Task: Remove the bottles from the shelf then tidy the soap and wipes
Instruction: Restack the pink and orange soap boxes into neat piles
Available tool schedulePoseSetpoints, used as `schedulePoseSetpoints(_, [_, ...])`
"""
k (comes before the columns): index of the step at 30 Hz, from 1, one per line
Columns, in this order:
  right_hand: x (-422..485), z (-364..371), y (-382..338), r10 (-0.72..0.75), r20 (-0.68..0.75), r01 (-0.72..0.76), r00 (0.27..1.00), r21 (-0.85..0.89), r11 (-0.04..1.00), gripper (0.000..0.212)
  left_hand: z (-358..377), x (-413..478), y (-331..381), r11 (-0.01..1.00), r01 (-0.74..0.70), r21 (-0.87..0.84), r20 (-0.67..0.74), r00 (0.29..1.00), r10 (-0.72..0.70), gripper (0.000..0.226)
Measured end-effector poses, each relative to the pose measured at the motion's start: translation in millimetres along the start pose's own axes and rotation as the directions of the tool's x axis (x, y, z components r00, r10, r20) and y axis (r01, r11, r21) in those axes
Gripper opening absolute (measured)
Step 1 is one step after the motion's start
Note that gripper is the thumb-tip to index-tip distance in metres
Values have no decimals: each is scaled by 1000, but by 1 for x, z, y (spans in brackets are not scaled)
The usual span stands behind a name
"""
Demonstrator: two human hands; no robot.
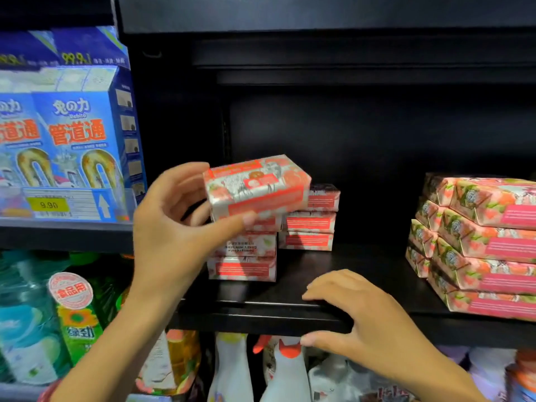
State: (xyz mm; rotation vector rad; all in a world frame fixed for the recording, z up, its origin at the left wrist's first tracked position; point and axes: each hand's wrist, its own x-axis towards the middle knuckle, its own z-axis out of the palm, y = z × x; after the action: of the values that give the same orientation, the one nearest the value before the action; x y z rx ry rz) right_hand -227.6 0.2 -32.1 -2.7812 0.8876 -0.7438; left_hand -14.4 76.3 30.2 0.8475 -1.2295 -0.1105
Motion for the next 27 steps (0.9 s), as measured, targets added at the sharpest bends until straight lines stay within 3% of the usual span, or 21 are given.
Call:
schedulePoseSetpoints(5, [-1,2,3,-1,-5,1,1000,-3,1000,51,9,21,-13,988,21,155,-86,996,-8,72])
schedulePoseSetpoints(9, [-1,3,6,-10,-20,10,1000,-18,1000,62,12,20,-30,979,80,187,-132,990,-55,75])
schedulePoseSetpoints(15, [-1,5,8,-17,-25,16,1000,-54,998,65,10,18,-51,969,46,241,-110,994,-20,41])
schedulePoseSetpoints(19, [-2,7,8,-27,-38,25,999,-53,998,64,13,17,-52,960,2,281,-118,992,33,42])
schedulePoseSetpoints(22, [-4,5,7,-40,-47,39,998,-27,999,60,13,9,-50,932,-58,357,-120,987,107,42])
schedulePoseSetpoints(24, [-2,0,6,-17,-69,22,997,76,997,54,12,-3,-49,873,-170,458,-109,964,244,40])
schedulePoseSetpoints(27, [12,-12,9,-3,-262,27,965,89,996,43,14,-29,-50,771,-351,531,-14,906,422,25])
